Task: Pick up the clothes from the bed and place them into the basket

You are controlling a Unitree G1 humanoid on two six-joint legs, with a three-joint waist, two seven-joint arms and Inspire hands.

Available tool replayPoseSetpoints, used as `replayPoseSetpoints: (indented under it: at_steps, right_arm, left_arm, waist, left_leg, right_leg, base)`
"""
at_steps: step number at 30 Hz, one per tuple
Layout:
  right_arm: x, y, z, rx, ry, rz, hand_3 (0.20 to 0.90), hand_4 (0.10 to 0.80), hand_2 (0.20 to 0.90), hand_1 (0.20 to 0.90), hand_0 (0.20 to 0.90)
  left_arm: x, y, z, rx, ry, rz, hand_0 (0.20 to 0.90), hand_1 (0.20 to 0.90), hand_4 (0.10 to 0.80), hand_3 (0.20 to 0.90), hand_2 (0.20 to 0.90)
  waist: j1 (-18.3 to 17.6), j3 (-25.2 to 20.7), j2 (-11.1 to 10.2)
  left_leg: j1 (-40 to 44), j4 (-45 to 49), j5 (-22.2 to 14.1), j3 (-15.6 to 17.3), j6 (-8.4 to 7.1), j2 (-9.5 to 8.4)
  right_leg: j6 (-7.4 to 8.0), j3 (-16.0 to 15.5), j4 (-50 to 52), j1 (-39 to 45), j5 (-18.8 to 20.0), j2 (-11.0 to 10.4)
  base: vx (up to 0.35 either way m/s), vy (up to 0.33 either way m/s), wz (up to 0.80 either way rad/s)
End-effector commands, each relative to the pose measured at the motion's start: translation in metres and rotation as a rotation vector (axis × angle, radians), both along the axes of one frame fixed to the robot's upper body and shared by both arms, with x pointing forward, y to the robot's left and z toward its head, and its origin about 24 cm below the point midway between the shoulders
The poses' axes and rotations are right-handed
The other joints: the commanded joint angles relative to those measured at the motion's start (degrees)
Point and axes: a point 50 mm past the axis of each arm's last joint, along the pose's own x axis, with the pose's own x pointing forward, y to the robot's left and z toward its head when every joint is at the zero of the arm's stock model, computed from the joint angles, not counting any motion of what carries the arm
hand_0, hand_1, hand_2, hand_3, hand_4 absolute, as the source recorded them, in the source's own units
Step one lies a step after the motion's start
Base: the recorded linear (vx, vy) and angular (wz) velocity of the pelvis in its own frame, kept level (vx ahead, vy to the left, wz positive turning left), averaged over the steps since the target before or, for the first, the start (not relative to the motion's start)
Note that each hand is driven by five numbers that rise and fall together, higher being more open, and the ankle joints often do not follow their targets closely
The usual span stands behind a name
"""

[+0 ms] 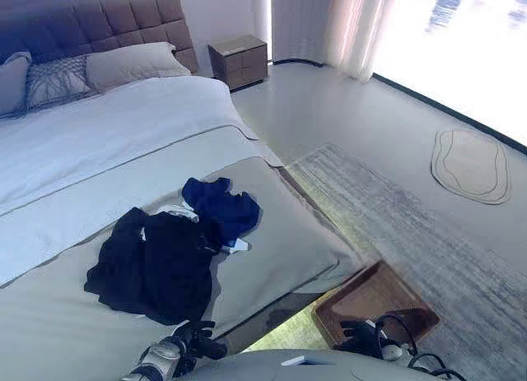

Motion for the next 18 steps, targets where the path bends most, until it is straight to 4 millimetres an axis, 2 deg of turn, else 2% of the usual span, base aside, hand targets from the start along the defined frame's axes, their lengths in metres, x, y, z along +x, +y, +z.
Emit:
replayPoseSetpoints:
  at_steps: [1, 6, 8, 14, 17, 18]
  right_arm:
    - [0.004, 0.006, -0.001, 0.001, -0.003, 0.035, 0.9, 0.8, 0.9, 0.9, 0.9]
    - [0.008, 0.008, 0.0, 0.017, -0.023, -0.012, 0.9, 0.8, 0.9, 0.9, 0.9]
    - [0.005, 0.006, -0.001, 0.012, -0.04, -0.105, 0.9, 0.8, 0.9, 0.9, 0.9]
    - [-0.002, -0.002, 0.0, 0.039, -0.139, -0.554, 0.9, 0.8, 0.9, 0.9, 0.9]
    - [-0.006, -0.007, 0.0, 0.114, -0.174, -0.78, 0.9, 0.8, 0.9, 0.9, 0.9]
    - [-0.007, -0.008, 0.0, 0.207, -0.191, -0.941, 0.9, 0.8, 0.9, 0.9, 0.9]
  left_arm:
    - [0.012, 0.004, 0.003, 0.02, -0.015, -0.025, 0.9, 0.9, 0.8, 0.9, 0.9]
    - [0.009, 0.006, 0.002, 0.018, 0.009, -0.019, 0.9, 0.9, 0.8, 0.9, 0.9]
    - [0.005, 0.007, 0.001, 0.025, 0.027, -0.024, 0.9, 0.9, 0.8, 0.9, 0.9]
    - [-0.005, 0.006, -0.002, 0.028, 0.051, 0.004, 0.9, 0.9, 0.8, 0.9, 0.9]
    - [-0.007, 0.005, -0.003, 0.014, 0.05, 0.036, 0.9, 0.9, 0.8, 0.9, 0.9]
    - [-0.009, 0.005, -0.003, 0.01, 0.057, 0.043, 0.9, 0.9, 0.8, 0.9, 0.9]
  waist:
    - [0.46, 1.71, -2.54]
    - [0.69, 1.83, -2.57]
    - [0.76, 1.77, -2.51]
    - [0.35, 1.5, -2.03]
    - [0.02, 1.45, -1.55]
    - [0.05, 1.42, -1.35]
  left_leg:
    - [4.89, 0.13, -9.01, 1.93, 4.73, -5.22]
    - [4.72, 0.13, -8.93, 1.69, 4.79, -5.17]
    - [4.83, 0.13, -8.97, 1.44, 4.79, -5.24]
    - [5.38, 0.13, -9.38, 1.48, 5.0, -5.25]
    - [5.48, 0.13, -9.49, 1.65, 4.83, -5.2]
    - [5.56, 0.13, -9.51, 1.54, 4.72, -5.21]
  right_leg:
    - [0.22, 3.33, 0.58, -2.14, 3.6, 0.82]
    - [0.05, 3.03, 0.88, -2.3, 3.46, 0.91]
    - [-0.04, 2.82, 0.9, -2.08, 3.31, 0.96]
    - [0.08, 2.77, 1.53, -1.81, 2.83, 0.86]
    - [0.07, 2.46, 1.42, -1.67, 2.83, 0.83]
    - [0.1, 2.26, 1.39, -1.5, 2.8, 0.77]
  base:
    - [0.0, 0.0, 0.0]
    - [0.0, 0.0, 0.0]
    - [0.02, 0.002, 0.01]
    - [0.042, 0.019, 0.0]
    - [0.019, 0.052, -0.03]
    - [0.038, 0.036, 0.0]
